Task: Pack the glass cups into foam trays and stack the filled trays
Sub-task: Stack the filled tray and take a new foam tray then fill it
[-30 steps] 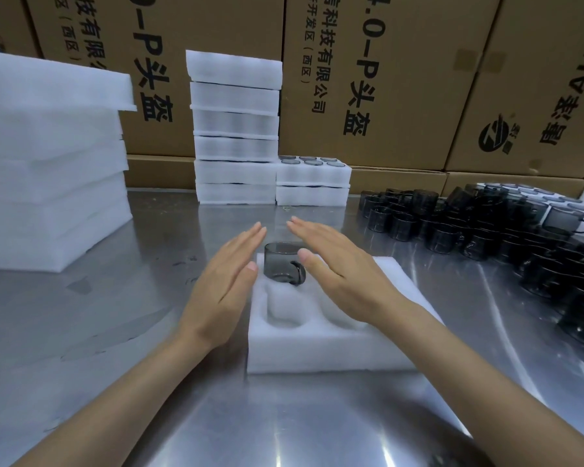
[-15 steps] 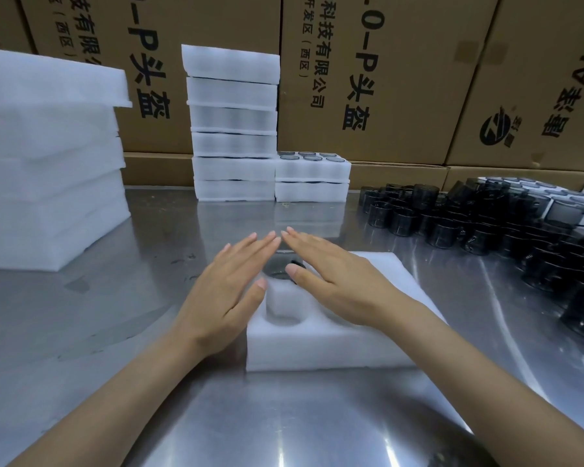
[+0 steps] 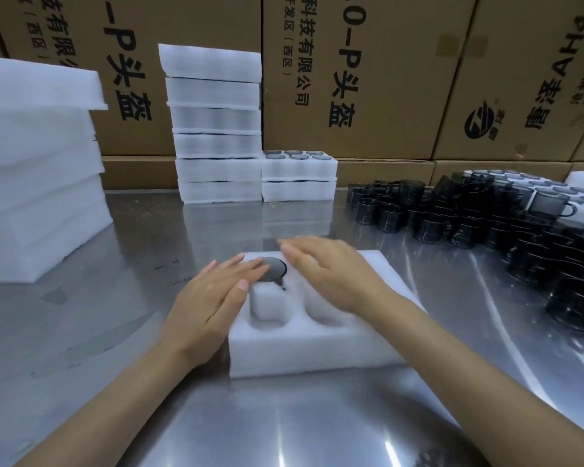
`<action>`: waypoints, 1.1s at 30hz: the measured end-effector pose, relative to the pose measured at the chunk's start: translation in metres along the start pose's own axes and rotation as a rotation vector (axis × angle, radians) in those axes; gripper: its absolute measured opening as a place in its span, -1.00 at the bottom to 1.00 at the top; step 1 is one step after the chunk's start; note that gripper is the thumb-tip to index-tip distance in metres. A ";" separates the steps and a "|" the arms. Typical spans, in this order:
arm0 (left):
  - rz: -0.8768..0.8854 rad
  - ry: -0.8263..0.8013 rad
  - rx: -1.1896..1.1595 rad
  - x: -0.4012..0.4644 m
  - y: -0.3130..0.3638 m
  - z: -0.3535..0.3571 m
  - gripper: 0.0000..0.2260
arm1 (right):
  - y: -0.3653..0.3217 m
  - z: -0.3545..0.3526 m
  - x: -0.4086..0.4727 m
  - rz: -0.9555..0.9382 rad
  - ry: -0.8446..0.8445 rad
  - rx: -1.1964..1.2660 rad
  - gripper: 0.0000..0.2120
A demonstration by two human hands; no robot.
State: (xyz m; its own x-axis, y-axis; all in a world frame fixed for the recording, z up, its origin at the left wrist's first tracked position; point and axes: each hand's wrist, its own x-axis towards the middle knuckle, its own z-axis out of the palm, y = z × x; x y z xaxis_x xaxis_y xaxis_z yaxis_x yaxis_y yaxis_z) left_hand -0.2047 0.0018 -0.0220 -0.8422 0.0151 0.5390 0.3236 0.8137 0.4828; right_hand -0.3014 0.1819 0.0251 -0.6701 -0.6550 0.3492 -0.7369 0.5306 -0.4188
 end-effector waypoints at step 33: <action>-0.006 0.044 -0.179 0.017 -0.012 0.012 -0.45 | 0.203 -0.011 0.060 0.458 0.471 -0.475 -0.79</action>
State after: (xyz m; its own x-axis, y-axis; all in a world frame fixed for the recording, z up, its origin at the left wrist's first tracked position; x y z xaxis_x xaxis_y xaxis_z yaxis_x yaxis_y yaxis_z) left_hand -0.2280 -0.0007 -0.0272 -0.8261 -0.0179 0.5632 0.3934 0.6972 0.5993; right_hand -0.4920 0.2561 -0.0301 -0.8036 -0.0787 0.5899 -0.2689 0.9322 -0.2420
